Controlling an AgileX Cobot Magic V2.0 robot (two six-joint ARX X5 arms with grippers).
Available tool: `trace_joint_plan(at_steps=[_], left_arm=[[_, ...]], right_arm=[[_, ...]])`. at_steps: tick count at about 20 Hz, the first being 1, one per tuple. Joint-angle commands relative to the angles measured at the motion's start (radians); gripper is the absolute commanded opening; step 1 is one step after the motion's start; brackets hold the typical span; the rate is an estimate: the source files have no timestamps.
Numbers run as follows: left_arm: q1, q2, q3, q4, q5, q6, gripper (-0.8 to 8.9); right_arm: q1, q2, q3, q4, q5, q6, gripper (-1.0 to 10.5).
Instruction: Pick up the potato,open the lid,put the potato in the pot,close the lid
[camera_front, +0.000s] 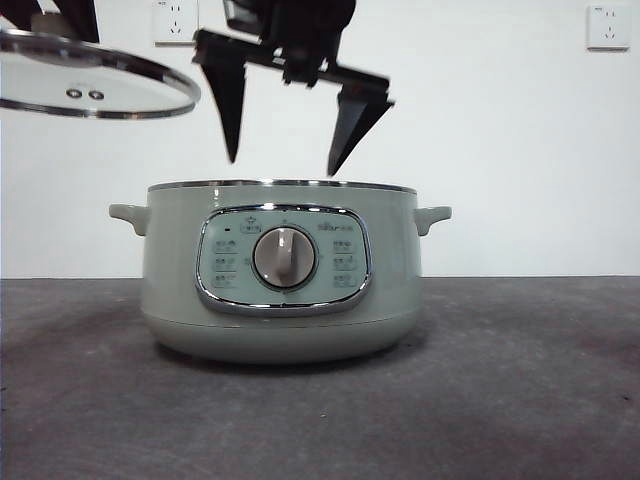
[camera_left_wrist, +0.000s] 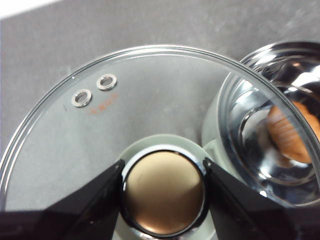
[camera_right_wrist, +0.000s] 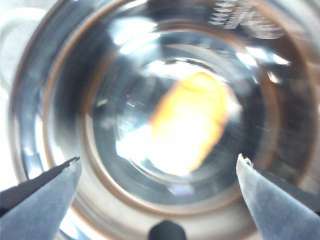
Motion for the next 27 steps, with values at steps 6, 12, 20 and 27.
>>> trace_joint_plan(at_steps=[6,12,20,27], left_arm=[[-0.071,0.069,0.002,0.055,0.032,-0.03,-0.09],[-0.224,0.105,0.002,0.112,0.031,-0.075,-0.09],[-0.391,0.185,0.002,0.156,0.016,-0.079,-0.03],[-0.431,0.258,0.002,0.221,0.016,-0.069,-0.03]], right_arm=[[0.002,-0.326,-0.01,-0.069,0.108,-0.05,6.6],[0.008,-0.61,-0.219,-0.069,0.097,-0.051,6.6],[0.008,-0.925,-0.579,-0.069,0.097,0.022,6.6],[0.008,-1.095,-0.731,-0.069,0.094,0.096,6.6]])
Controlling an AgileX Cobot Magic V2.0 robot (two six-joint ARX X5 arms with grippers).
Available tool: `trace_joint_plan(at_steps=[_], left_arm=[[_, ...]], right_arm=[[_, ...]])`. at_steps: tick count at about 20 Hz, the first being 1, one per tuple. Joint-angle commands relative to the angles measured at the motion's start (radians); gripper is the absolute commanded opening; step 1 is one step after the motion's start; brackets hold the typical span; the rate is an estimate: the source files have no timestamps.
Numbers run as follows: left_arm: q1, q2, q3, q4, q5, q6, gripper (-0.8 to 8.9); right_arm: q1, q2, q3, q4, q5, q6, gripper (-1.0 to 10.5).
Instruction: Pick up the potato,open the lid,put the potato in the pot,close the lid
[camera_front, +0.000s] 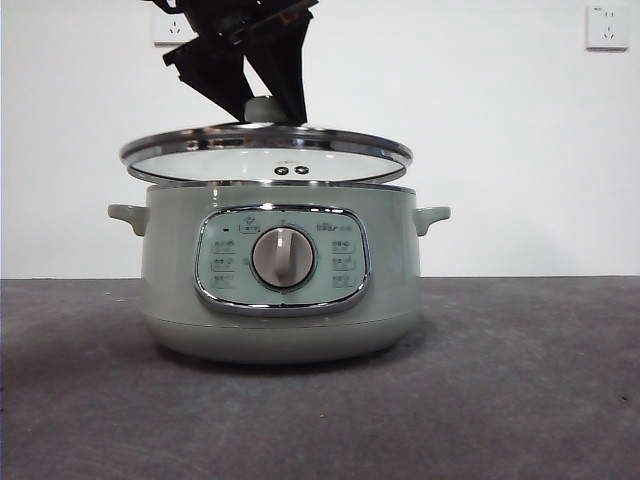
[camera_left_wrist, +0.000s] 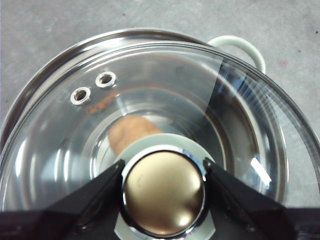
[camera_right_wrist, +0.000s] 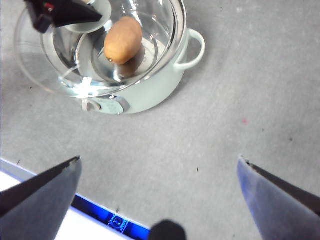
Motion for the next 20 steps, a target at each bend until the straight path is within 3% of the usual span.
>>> trace_joint_plan(at_steps=[1,12,20], left_arm=[[-0.003,0.01,0.002,0.041,-0.001,0.006,-0.03],[-0.001,0.053,0.002,0.094,-0.004,0.006,-0.03],[-0.004,0.123,0.002,0.068,-0.079,0.036,-0.03]], right_arm=[[0.002,-0.04,-0.041,-0.024,-0.014,0.037,6.6],[0.002,-0.141,-0.069,-0.024,-0.057,0.081,6.6],[0.002,-0.146,-0.069,-0.024,-0.064,0.079,6.6]])
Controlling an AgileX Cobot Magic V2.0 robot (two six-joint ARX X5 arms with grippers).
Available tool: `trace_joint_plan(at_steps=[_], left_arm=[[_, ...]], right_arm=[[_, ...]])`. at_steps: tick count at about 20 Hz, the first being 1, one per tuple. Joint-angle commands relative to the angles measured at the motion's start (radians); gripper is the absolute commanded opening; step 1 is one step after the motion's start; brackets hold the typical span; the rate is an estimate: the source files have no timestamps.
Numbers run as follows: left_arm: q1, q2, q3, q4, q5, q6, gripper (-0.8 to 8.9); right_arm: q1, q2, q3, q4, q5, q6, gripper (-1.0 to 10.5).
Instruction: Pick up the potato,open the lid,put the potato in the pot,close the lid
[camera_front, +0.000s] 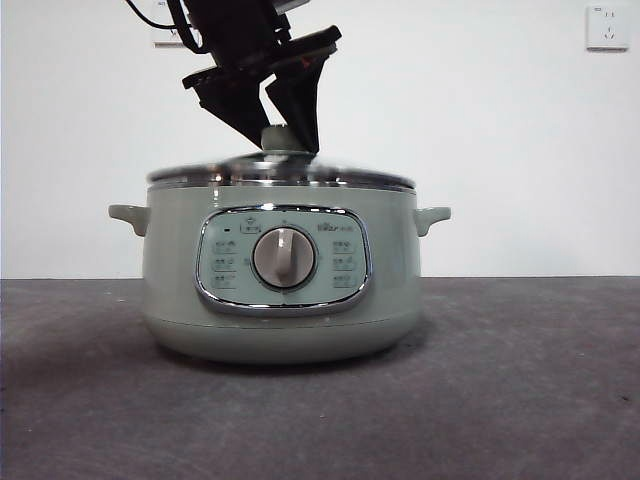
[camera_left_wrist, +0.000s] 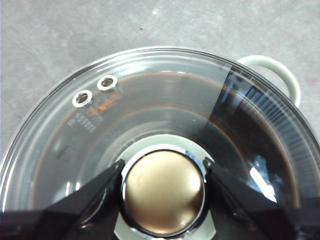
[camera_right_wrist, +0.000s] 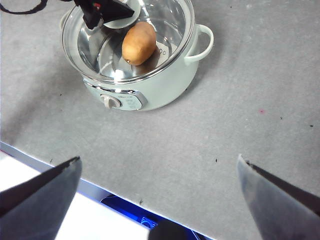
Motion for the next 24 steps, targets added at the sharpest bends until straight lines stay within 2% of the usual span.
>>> trace_joint_plan(at_steps=[1,5,6,7,8,10,11,17,21,24], left_arm=[[-0.002,0.048,-0.016,-0.008,-0.008,0.048,-0.01],[-0.002,0.063,-0.016,-0.007,-0.008,0.054,0.06],[-0.002,0.063,-0.016,-0.002,-0.008,0.052,0.78],[-0.002,0.063,-0.016,0.001,-0.008,0.043,2.15],[-0.001,0.063,-0.016,0.0,-0.008,0.027,4.15],[0.003,0.062,-0.016,-0.002,-0.008,0.012,6.72],[0.003,0.058,-0.015,-0.008,-0.008,0.01,6.98],[0.003,0.001,0.019,-0.066,-0.009,-0.006,6.97],[0.003,-0.108,0.022,-0.084,-0.009,-0.007,6.97],[0.002,-0.204,0.022,-0.152,-0.009,-0.013,6.97]], right_arm=[[0.002,-0.001,-0.011,-0.024,-0.004,0.008,6.6],[0.002,-0.001,-0.011,-0.024,-0.003,0.007,6.6],[0.002,-0.001,-0.011,-0.024,-0.003,0.006,6.6],[0.002,-0.001,-0.011,-0.024,-0.003,0.006,6.6],[0.002,-0.001,-0.011,-0.024,-0.003,0.006,6.6],[0.002,-0.001,-0.011,-0.024,-0.002,0.005,6.6],[0.002,-0.001,-0.011,-0.024,-0.002,0.003,6.6],[0.002,-0.001,-0.011,-0.024,0.002,0.0,6.6],[0.002,-0.001,-0.011,-0.024,0.002,0.0,6.6],[0.002,-0.001,-0.011,-0.024,0.002,0.0,6.6]])
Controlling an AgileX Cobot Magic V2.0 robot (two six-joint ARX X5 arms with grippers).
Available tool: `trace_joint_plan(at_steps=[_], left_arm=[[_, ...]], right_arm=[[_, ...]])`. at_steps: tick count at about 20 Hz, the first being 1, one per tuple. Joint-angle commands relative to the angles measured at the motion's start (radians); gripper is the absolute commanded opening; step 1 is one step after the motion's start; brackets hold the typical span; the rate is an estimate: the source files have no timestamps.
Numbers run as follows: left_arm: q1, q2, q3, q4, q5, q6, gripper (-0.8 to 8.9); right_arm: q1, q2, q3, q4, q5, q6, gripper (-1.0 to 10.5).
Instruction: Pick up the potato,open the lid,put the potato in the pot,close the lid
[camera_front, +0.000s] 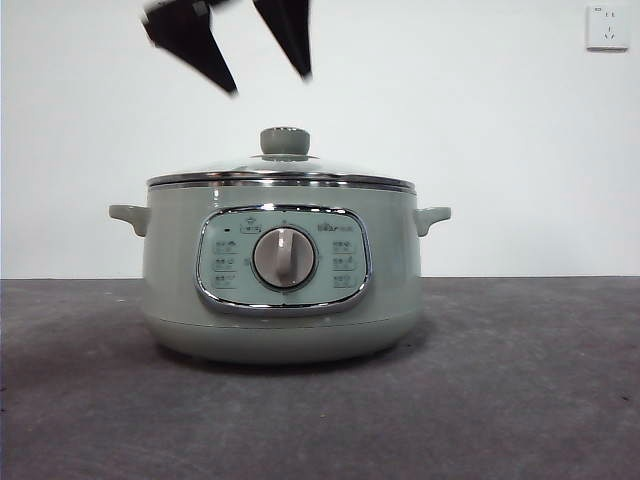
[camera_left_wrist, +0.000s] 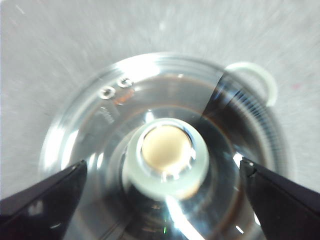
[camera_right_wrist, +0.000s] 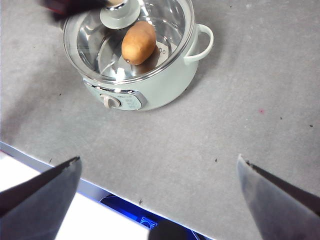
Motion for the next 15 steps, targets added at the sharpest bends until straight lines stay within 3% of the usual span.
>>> trace_joint_plan(at_steps=[1,13,15], left_arm=[[0.002,-0.06,0.002,-0.055,-0.003,-0.006,6.97],[0.002,-0.333,0.002,-0.472,-0.002,-0.014,6.91],[0.002,-0.344,0.002,-0.477,-0.002,-0.014,6.91]], right_arm=[[0.002,-0.001,-0.011,-0.024,0.001,0.001,6.6],[0.002,0.033,-0.011,-0.024,0.01,0.001,6.6],[0.002,0.042,-0.011,-0.023,0.034,0.002,6.6]])
